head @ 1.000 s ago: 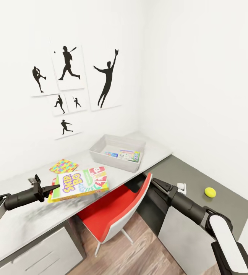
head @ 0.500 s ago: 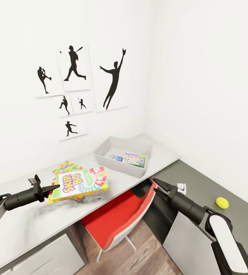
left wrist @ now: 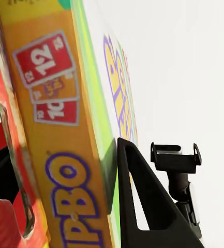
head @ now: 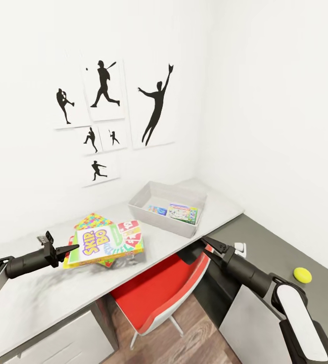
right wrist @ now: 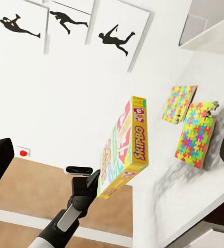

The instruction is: Put all the toys in the child's room - the three board games (two on the bed and one on the table), the two jigsaw puzzles on the table, and the tennis ball on the table - inside the toy box on the table in the child's room.

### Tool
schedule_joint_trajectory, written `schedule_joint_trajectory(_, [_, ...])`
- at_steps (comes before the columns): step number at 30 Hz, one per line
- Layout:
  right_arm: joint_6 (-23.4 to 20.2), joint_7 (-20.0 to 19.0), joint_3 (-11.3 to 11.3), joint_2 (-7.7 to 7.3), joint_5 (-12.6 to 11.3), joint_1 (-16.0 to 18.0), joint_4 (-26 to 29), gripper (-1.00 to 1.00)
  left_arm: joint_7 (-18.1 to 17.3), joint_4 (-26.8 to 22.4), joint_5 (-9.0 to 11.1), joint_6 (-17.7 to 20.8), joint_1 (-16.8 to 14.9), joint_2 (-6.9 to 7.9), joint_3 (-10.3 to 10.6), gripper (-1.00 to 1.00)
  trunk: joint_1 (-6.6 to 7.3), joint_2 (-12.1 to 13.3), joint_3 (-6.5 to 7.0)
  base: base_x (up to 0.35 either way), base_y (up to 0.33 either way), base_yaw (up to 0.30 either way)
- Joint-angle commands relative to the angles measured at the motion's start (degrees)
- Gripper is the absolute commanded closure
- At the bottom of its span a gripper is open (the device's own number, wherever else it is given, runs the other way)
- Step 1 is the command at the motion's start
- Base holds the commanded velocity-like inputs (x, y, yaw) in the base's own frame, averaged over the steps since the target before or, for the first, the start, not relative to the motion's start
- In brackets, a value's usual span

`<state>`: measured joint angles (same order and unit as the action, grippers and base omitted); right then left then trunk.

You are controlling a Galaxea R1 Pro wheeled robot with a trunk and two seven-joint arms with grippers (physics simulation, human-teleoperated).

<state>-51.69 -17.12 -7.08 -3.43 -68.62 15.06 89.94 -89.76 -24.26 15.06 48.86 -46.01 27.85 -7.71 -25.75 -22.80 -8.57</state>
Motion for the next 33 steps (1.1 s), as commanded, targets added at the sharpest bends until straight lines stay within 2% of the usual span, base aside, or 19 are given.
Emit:
schedule_joint_trajectory(1, [-0.3, -0.4, -0.1, 0.01, 0.3, 0.1, 0.0, -1.0, -0.2, 0.0, 0.0, 0.6, 0.0, 0.01, 0.0, 1.0, -0.03, -0.1, -0.12, 0.0, 0.0, 0.0])
schedule_joint_trajectory(13, [-0.2, -0.4, 0.0, 0.01, 0.3, 0.1, 0.0, -1.0, -0.2, 0.0, 0.0, 0.5, 0.0, 0.01, 0.0, 1.0, -0.03, -0.1, -0.12, 0.148, 0.0, 0.003])
schedule_joint_trajectory(24, [-0.3, -0.4, -0.2, -0.01, 0.3, 0.1, 0.0, -1.0, -0.2, 0.0, -0.1, 0.5, 0.0, -0.07, 0.0, 1.0, -0.03, -0.1, -0.09, 0.178, -0.029, 0.143])
schedule_joint_trajectory(33, [-0.3, -0.5, -0.3, -0.08, 0.3, 0.1, -0.1, -1.0, -0.2, 0.0, -0.1, 0.5, 0.0, -0.08, -0.1, 1.0, -0.03, -0.1, 0.06, 0.221, -0.104, -0.178])
